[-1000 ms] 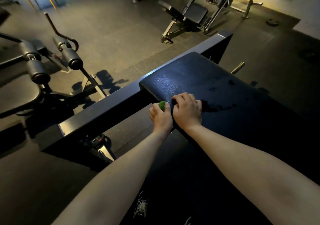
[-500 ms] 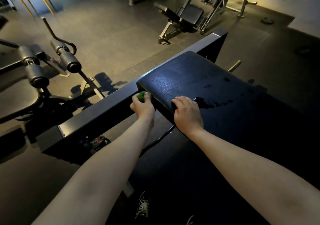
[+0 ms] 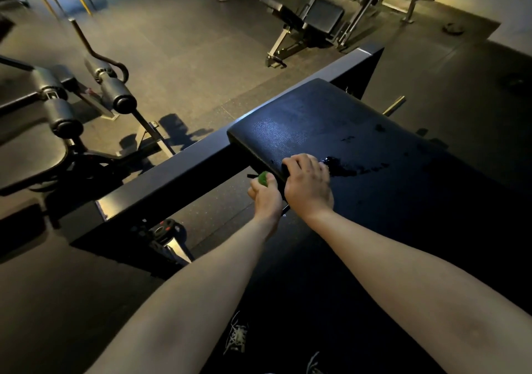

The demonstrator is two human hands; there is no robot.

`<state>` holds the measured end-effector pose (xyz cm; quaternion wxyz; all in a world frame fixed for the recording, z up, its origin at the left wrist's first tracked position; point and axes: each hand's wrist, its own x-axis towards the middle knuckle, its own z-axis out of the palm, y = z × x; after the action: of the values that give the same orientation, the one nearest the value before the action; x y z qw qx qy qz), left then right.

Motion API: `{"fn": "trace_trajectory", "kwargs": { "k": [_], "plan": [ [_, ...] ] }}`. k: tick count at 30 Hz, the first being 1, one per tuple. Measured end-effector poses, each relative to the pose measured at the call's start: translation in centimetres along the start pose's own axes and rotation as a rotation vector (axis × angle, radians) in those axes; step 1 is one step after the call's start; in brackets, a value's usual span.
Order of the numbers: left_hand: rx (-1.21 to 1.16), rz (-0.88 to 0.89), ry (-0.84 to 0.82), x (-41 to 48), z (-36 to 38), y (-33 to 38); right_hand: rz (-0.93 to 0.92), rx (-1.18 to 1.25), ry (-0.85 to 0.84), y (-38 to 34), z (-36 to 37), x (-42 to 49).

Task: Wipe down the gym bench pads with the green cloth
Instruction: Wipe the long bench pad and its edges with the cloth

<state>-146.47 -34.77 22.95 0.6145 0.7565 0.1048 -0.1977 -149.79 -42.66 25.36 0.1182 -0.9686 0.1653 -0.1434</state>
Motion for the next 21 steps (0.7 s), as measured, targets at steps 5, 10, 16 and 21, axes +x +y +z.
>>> {"fn": "trace_trajectory", "kwargs": {
  "k": [5, 10, 16, 21],
  "plan": [
    [0.108, 0.111, -0.104, -1.4, -0.7, -1.4, -0.052, 0.069, -0.014, 0.1, -1.0, -0.7],
    [0.023, 0.125, 0.083, 0.5, -1.1, -0.4, -0.051, 0.105, 0.064, 0.9, -0.1, -0.7],
    [0.168, 0.335, 0.219, 6.3, -1.5, 5.1, -0.019, 0.109, 0.070, 0.7, 0.2, 0.0],
    [0.524, 0.726, 0.092, 6.2, -0.6, 2.3, 0.150, 0.290, 0.122, 0.9, -0.1, 0.3]
  ]
}}
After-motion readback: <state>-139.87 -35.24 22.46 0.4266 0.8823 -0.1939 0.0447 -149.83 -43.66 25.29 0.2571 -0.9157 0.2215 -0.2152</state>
